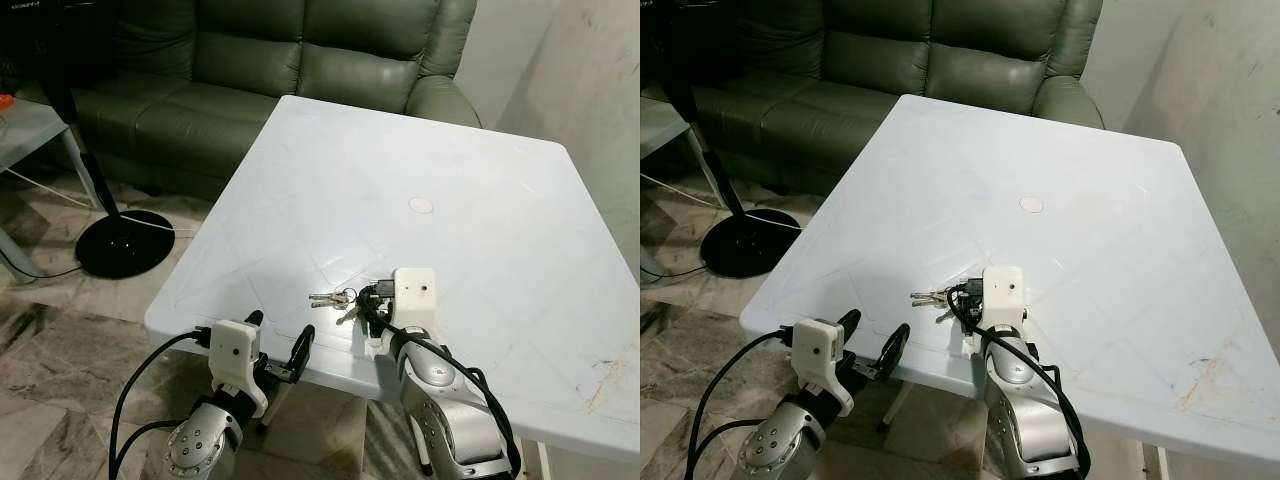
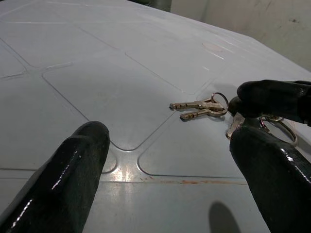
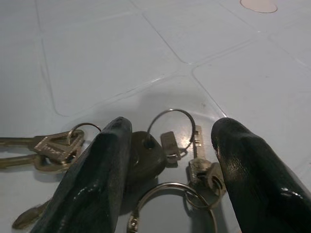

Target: Hang keys on a hook

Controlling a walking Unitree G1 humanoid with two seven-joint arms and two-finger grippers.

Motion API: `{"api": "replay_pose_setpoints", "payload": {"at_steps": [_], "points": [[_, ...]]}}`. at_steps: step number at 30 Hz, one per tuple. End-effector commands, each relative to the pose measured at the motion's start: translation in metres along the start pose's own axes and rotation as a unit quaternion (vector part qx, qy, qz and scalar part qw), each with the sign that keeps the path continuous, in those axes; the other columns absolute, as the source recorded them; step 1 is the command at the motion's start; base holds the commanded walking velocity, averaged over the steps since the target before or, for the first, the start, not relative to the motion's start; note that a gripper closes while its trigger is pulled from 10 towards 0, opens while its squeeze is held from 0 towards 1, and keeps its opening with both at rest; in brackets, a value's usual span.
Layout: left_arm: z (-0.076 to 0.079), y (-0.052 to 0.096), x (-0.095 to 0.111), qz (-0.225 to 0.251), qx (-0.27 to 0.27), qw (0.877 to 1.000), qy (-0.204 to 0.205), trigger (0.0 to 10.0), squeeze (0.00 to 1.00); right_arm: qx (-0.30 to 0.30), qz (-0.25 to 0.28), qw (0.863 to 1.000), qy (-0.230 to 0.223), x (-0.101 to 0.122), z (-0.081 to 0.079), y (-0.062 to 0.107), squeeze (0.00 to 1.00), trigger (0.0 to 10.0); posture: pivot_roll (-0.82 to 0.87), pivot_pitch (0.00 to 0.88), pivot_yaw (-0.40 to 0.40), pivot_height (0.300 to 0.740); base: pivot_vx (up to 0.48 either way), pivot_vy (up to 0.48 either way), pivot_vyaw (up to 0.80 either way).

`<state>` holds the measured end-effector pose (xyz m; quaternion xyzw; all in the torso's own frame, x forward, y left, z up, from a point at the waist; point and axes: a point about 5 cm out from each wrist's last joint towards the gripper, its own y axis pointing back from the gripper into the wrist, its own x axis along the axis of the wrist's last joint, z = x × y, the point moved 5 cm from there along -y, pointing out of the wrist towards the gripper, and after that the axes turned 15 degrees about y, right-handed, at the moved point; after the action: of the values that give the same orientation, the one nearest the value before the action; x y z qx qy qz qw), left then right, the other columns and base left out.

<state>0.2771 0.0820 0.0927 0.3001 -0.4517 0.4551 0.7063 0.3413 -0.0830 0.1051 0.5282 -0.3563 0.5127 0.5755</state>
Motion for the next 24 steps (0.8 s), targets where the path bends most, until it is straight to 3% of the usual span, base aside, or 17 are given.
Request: {"api": "replay_pose_setpoints", "payload": {"at_steps": [1,7,24], "points": [[0.0043,-0.0008,0.001,0.001,-0.002,1.0,0.0,10.0,0.0,0.028,0.001,0.998,-0.063,0.0078,-0.026,0.0017,0.0,10.0,0.07,0.131,-0.105,0.74,0.0,0.0,0.0],[0.0055,-0.0016,0.0007,0.001,-0.003,1.0,0.001,10.0,0.0,0.041,0.013,0.994,-0.098,0.0165,-0.0269,0.0028,0.0,10.0,0.07,0.126,-0.105,0.74,0.0,0.0,0.0],[0.0061,-0.0028,0.001,0.002,-0.004,1.0,0.002,10.0,0.0,0.008,-0.022,0.996,-0.084,0.0094,-0.0337,-0.0022,0.0,10.0,0.07,0.126,-0.105,0.74,0.0,0.0,0.0]]}}
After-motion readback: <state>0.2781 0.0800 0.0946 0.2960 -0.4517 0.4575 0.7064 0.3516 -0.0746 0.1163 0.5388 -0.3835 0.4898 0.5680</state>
